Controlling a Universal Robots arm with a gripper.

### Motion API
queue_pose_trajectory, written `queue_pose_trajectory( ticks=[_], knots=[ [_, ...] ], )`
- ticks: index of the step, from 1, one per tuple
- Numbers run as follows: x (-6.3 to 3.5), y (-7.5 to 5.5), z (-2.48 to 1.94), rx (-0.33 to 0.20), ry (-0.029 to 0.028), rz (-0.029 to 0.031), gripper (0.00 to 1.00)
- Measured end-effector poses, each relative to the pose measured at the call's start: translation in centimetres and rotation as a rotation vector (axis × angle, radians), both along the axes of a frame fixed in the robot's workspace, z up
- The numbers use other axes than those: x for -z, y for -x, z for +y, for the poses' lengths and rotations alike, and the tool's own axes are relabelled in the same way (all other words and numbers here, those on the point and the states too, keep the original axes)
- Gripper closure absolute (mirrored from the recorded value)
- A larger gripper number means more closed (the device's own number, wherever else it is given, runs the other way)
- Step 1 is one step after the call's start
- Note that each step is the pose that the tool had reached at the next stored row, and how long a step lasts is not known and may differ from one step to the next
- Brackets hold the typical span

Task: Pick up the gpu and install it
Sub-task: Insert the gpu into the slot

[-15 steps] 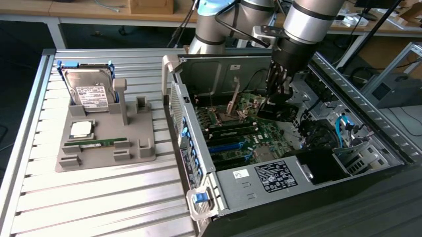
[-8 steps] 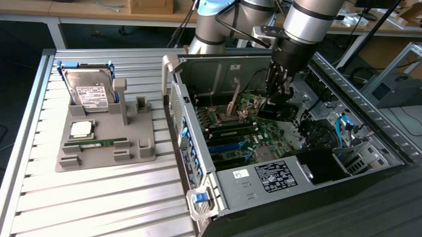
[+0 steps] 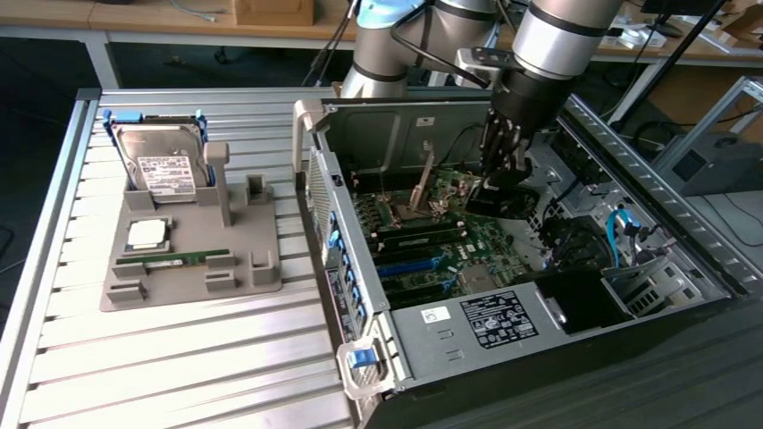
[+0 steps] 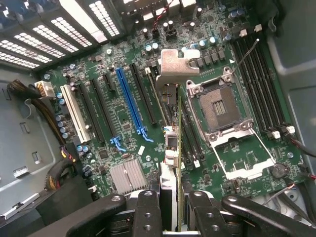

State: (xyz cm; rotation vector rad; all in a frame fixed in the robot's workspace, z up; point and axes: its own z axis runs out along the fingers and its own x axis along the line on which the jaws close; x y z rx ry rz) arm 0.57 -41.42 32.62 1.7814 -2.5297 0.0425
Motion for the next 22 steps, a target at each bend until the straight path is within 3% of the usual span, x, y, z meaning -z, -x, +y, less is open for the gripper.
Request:
queue_pose_trajectory(
  ticks=[22],
  knots=[
    [0.0,0.0,0.0,-0.052,0.0,0.0,0.73]
  ],
)
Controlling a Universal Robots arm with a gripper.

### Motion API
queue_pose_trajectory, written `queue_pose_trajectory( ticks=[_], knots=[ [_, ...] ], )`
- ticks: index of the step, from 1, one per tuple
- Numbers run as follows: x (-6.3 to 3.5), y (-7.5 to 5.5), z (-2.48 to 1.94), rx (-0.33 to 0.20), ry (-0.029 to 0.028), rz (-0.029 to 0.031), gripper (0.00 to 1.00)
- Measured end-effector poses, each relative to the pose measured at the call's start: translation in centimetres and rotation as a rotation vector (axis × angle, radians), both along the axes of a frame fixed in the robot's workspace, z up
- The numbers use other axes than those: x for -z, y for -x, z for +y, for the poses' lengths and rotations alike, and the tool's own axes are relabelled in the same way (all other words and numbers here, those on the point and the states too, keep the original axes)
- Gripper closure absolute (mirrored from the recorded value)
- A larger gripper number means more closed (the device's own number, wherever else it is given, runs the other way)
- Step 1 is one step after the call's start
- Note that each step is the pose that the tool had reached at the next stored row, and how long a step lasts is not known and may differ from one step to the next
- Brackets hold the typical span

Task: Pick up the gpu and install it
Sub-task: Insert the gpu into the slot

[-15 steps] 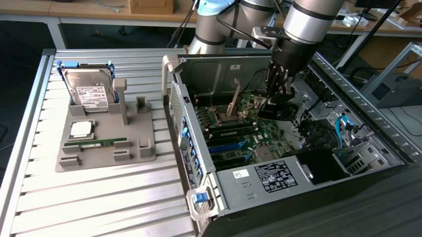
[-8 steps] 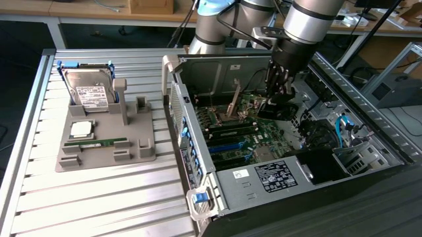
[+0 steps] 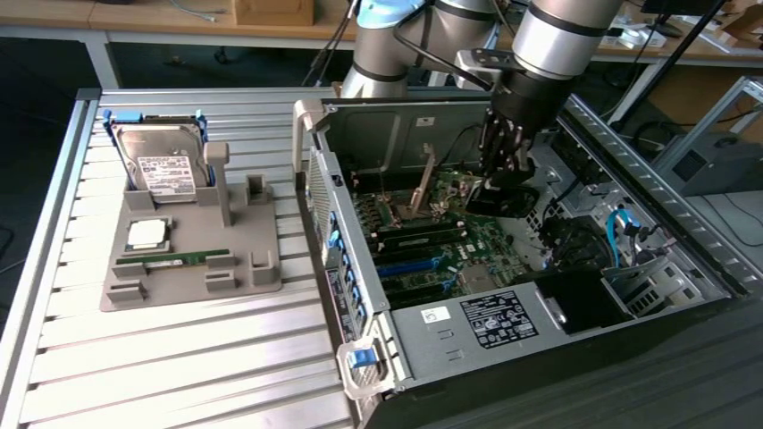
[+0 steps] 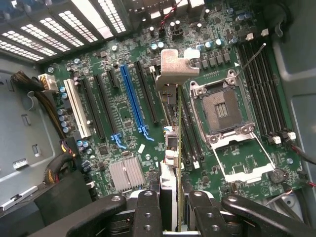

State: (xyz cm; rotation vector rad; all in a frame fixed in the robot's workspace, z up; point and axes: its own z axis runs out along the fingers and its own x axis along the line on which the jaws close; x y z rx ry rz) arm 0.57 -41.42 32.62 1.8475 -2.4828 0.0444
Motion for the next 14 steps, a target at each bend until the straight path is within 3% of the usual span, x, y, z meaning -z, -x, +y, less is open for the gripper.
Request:
queue_pose_trajectory(
  ticks=[14],
  knots=[
    [0.0,0.0,0.0,-0.043,0.0,0.0,0.73]
  ],
)
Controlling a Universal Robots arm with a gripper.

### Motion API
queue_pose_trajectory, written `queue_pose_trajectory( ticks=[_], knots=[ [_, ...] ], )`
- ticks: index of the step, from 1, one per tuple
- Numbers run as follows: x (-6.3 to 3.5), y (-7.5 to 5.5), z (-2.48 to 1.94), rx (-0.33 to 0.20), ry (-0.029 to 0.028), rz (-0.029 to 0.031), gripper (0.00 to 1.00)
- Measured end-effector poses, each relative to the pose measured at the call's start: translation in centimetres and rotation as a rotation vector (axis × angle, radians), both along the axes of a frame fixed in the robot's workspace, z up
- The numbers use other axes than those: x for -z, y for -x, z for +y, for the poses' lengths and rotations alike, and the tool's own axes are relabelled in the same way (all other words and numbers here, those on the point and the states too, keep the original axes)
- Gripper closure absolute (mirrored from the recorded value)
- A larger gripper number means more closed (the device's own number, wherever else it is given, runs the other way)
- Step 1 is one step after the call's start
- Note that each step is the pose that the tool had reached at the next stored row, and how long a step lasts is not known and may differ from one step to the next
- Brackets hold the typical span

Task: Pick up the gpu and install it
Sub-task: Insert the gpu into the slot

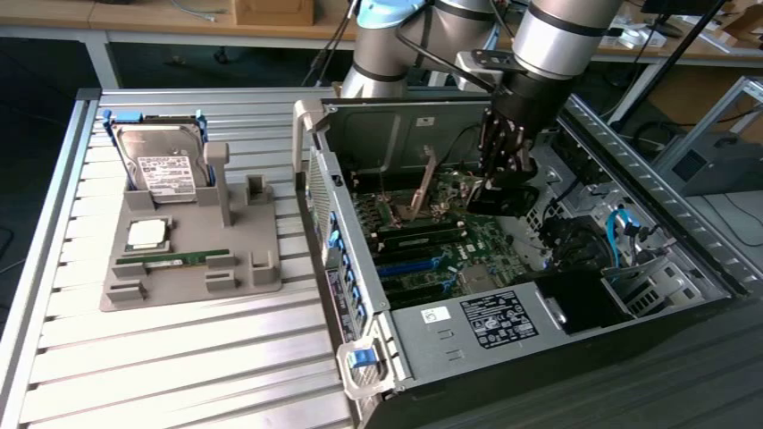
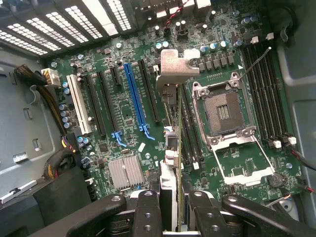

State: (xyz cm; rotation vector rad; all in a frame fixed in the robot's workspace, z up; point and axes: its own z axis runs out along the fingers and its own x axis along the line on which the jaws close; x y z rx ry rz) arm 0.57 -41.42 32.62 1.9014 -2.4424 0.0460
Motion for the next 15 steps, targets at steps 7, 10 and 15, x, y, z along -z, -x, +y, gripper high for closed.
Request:
queue_pose_trajectory(
  ticks=[7,10,15],
  knots=[
    [0.0,0.0,0.0,-0.026,0.0,0.0,0.73],
    [0.0,0.0,0.0,-0.038,0.0,0.0,0.73],
    [0.0,0.0,0.0,-0.056,0.0,0.0,0.73]
  ],
)
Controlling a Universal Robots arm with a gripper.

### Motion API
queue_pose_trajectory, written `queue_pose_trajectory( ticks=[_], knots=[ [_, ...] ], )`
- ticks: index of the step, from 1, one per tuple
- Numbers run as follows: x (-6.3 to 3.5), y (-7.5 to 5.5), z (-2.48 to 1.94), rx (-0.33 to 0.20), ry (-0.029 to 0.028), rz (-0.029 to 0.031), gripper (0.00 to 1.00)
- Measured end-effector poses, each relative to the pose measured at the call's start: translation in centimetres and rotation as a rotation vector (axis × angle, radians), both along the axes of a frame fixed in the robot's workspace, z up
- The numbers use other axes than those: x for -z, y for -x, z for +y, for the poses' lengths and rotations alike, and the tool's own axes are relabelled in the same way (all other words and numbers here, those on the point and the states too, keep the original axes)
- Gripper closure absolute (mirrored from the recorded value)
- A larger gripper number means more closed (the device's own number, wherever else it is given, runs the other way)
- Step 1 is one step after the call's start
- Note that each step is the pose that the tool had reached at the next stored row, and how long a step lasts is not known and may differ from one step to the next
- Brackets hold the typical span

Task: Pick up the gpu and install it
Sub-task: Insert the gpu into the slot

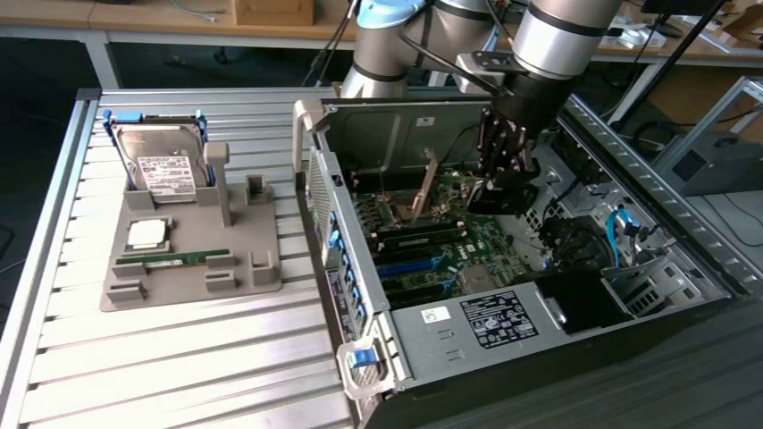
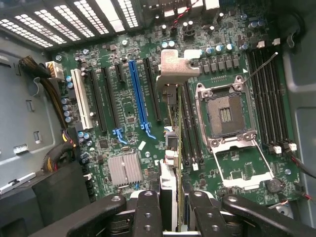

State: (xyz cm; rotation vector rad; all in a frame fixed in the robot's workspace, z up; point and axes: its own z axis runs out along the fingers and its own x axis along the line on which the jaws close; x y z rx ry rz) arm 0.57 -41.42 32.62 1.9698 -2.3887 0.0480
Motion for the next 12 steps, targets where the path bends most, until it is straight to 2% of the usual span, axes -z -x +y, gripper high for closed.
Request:
queue_pose_trajectory(
  ticks=[12],
  knots=[
    [0.0,0.0,0.0,-0.038,0.0,0.0,0.73]
  ],
)
